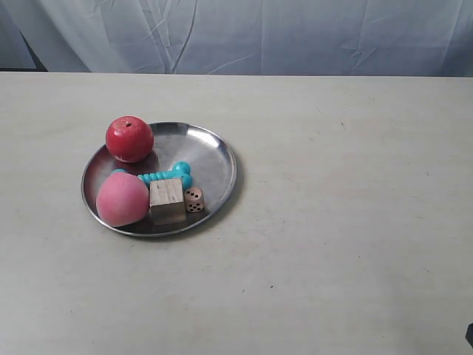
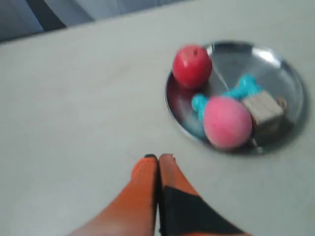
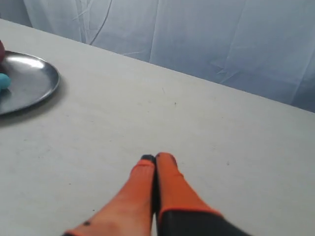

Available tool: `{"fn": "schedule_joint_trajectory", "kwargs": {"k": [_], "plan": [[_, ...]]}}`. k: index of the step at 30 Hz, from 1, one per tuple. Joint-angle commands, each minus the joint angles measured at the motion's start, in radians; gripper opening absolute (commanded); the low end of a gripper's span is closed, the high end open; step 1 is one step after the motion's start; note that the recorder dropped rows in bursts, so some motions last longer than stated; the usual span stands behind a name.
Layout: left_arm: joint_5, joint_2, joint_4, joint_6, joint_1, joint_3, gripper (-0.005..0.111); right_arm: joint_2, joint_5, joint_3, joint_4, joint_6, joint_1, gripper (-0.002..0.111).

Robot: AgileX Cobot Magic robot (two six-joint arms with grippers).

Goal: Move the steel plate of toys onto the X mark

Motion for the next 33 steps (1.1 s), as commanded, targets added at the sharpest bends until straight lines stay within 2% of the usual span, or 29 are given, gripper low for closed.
{"fn": "schedule_joint_trajectory", "kwargs": {"k": [1,2,5,8,12,16,24,33], "plan": [[-0.475,-0.121,-0.038,-0.023,-0.002,0.104,0.000,-0.007,-0.003,0.001,-0.019,-0.053,-0.022,0.000],[-0.611,-0.154,-0.047,-0.023,-0.002,0.154,0.000,-0.007,-0.003,0.001,-0.014,-0.053,-0.038,0.000],[-0.883,-0.244,-0.028,-0.023,-0.002,0.314,0.000,-0.007,-0.001,0.001,0.001,-0.003,-0.122,0.000],[-0.990,-0.330,0.011,-0.023,-0.002,0.466,0.000,-0.007,-0.001,0.001,0.001,0.045,-0.210,0.000],[-0.997,-0.398,0.011,-0.023,-0.002,0.626,0.000,-0.007,-0.001,0.001,0.001,0.053,-0.253,0.000],[-0.994,-0.405,0.011,-0.023,-0.002,0.706,0.000,-0.007,-0.005,0.001,0.001,0.059,-0.253,0.000],[-0.928,-0.405,0.011,-0.023,-0.002,0.714,0.000,-0.007,-0.007,0.001,0.001,0.094,-0.250,0.000],[-0.928,-0.405,0.011,-0.023,-0.002,0.714,0.000,-0.007,-0.009,0.001,0.012,0.096,-0.250,0.000]]}}
